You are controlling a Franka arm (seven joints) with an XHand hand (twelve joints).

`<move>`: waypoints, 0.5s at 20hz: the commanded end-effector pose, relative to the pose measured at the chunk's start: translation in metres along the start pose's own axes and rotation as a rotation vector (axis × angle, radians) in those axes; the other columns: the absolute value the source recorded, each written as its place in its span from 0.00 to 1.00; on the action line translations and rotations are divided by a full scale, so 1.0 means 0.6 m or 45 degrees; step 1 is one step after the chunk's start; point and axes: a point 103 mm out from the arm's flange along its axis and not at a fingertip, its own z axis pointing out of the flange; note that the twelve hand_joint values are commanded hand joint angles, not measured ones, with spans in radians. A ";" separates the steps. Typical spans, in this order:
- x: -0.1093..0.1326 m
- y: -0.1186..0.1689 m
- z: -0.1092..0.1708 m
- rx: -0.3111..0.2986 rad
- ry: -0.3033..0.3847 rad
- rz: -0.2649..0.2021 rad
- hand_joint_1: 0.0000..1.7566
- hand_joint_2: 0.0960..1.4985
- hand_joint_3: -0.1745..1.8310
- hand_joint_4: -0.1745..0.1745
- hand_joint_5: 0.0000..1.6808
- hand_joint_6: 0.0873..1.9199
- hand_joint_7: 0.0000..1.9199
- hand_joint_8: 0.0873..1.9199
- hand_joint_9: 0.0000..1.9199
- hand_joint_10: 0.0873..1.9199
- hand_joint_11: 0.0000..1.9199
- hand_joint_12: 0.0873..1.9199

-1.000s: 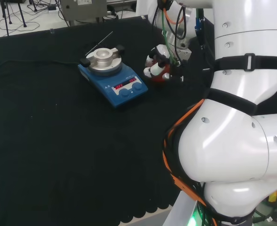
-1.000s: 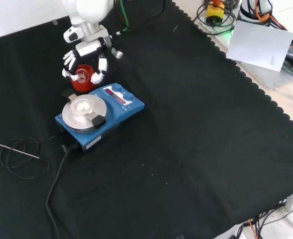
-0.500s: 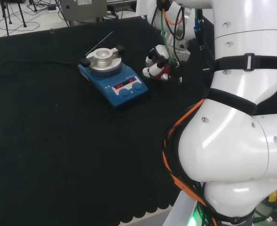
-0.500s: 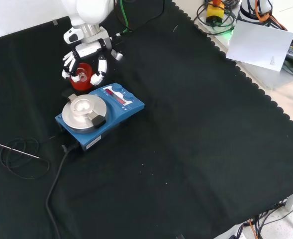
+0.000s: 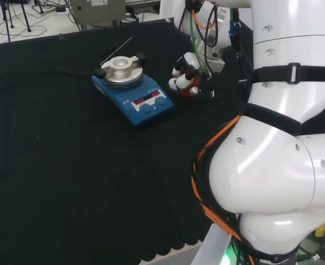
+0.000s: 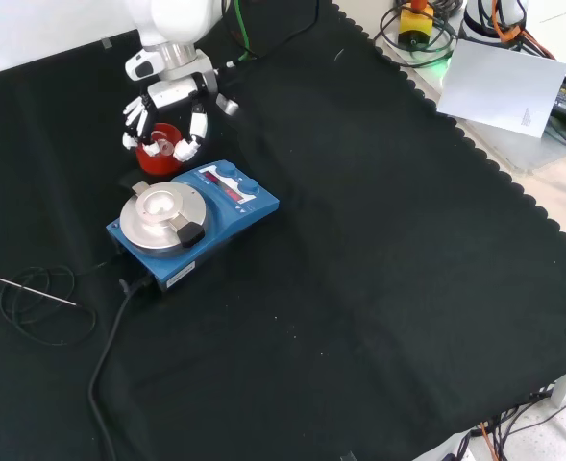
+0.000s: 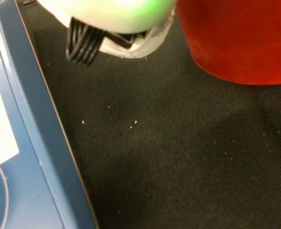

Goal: Pick up the round-bottom flask.

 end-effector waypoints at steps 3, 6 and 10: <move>-0.018 -0.011 -0.005 0.006 -0.026 0.003 0.61 0.33 0.45 0.34 0.48 0.36 0.22 0.30 0.32 0.30 0.15 0.67; -0.022 -0.014 -0.005 -0.011 -0.068 -0.007 0.62 0.31 0.46 0.34 0.45 0.38 0.22 0.30 0.32 0.30 0.14 0.67; -0.021 -0.016 -0.007 -0.063 -0.077 -0.021 0.63 0.30 0.47 0.35 0.43 0.40 0.21 0.30 0.32 0.30 0.14 0.67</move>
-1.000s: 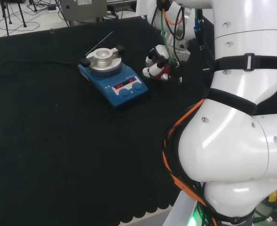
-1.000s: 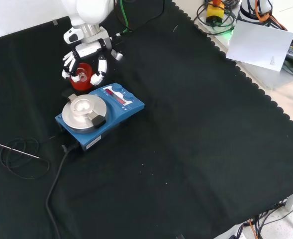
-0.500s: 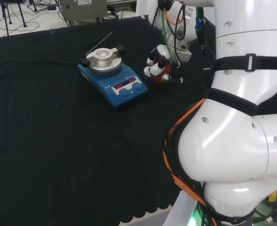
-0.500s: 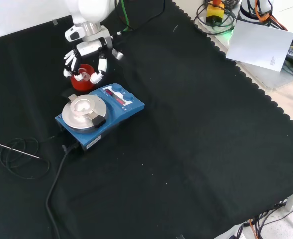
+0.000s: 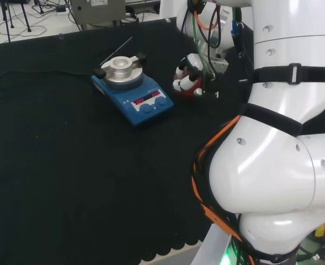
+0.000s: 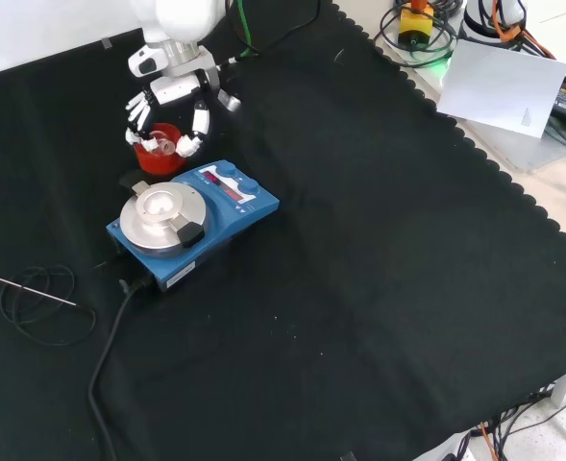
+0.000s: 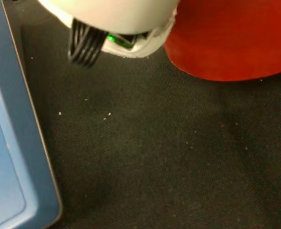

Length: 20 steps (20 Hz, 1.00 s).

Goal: Pick up the round-bottom flask.

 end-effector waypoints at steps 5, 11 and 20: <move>0.003 -0.004 -0.006 -0.110 -0.030 -0.034 0.65 0.30 0.47 0.36 0.45 0.41 0.22 0.30 0.32 0.30 0.14 0.67; 0.009 -0.002 -0.004 -0.122 -0.029 -0.043 0.66 0.30 0.48 0.37 0.48 0.41 0.23 0.30 0.33 0.30 0.15 0.67; 0.011 0.000 0.008 -0.107 -0.035 -0.046 0.66 0.30 0.48 0.37 0.49 0.41 0.23 0.30 0.33 0.30 0.15 0.67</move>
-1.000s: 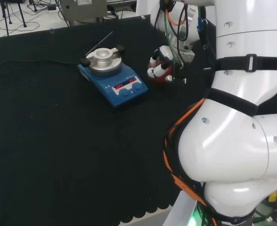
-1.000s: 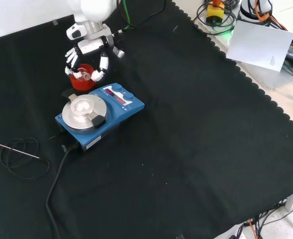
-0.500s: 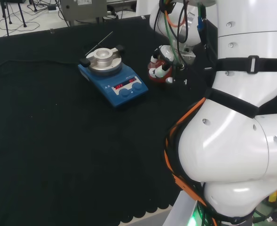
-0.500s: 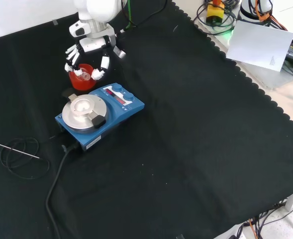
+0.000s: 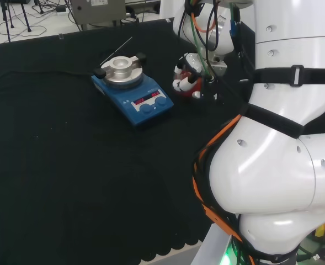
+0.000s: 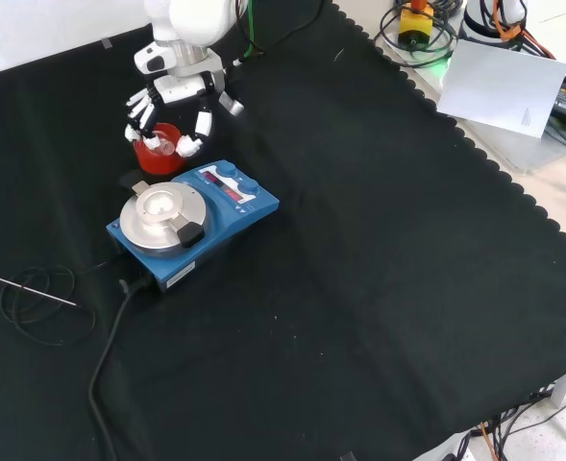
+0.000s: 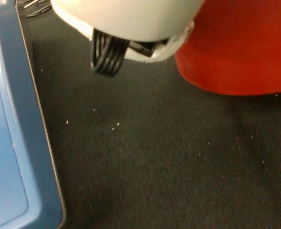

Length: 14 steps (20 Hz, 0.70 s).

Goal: Pick up the round-bottom flask.

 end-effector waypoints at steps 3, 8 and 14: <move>-0.001 0.000 0.004 0.001 -0.005 0.003 0.66 0.30 0.48 0.37 0.49 0.41 0.24 0.30 0.33 0.29 0.15 0.67; -0.002 0.003 0.004 -0.007 -0.001 0.004 0.67 0.30 0.49 0.38 0.52 0.41 0.24 0.30 0.33 0.29 0.15 0.67; 0.000 0.004 -0.002 -0.084 -0.020 0.010 0.67 0.44 0.38 0.27 0.73 0.34 0.27 0.29 0.37 0.28 0.19 0.66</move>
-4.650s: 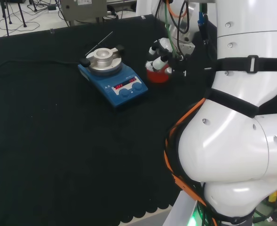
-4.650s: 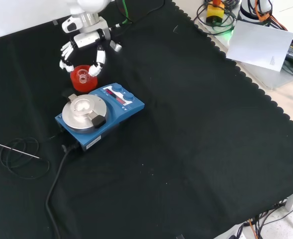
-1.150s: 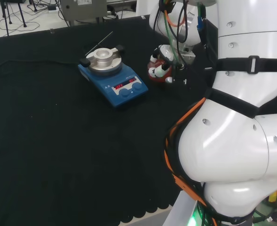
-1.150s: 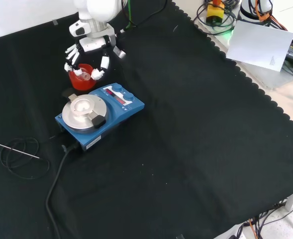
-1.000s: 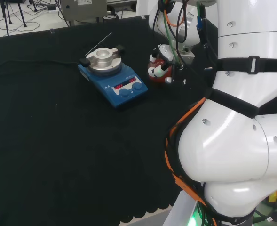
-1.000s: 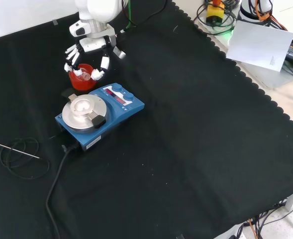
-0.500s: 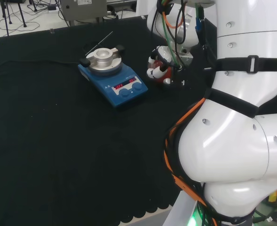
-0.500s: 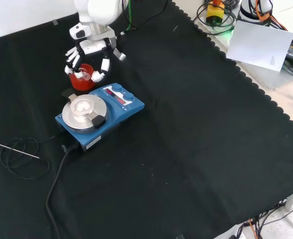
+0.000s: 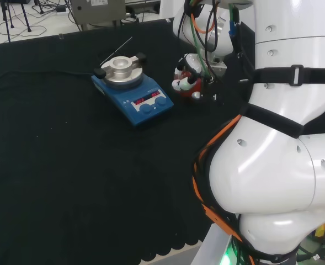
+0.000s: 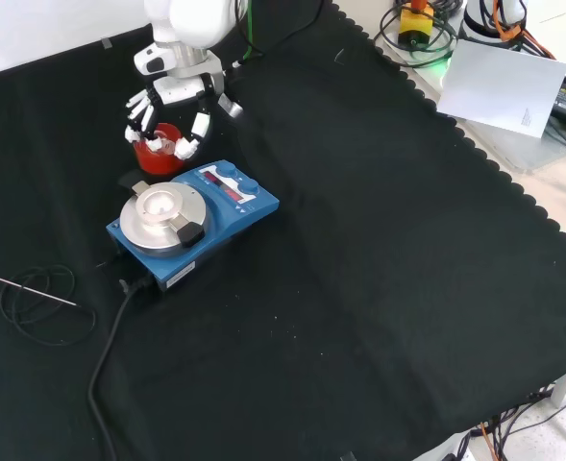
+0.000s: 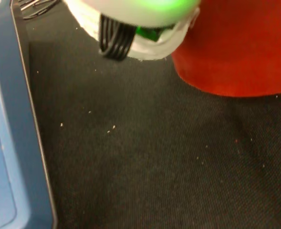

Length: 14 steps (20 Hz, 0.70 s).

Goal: Pick up the round-bottom flask.

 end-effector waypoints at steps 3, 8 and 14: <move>0.004 0.001 -0.009 -0.069 -0.020 0.008 0.68 0.40 0.43 0.14 0.73 0.36 0.29 0.28 0.39 0.27 0.22 0.65; 0.008 0.001 -0.024 -0.082 -0.008 0.002 0.68 0.39 0.45 0.06 0.73 0.38 0.31 0.28 0.41 0.26 0.24 0.64; 0.016 -0.006 -0.046 -0.093 0.009 0.012 0.68 0.38 0.46 0.04 0.73 0.38 0.31 0.28 0.41 0.26 0.24 0.64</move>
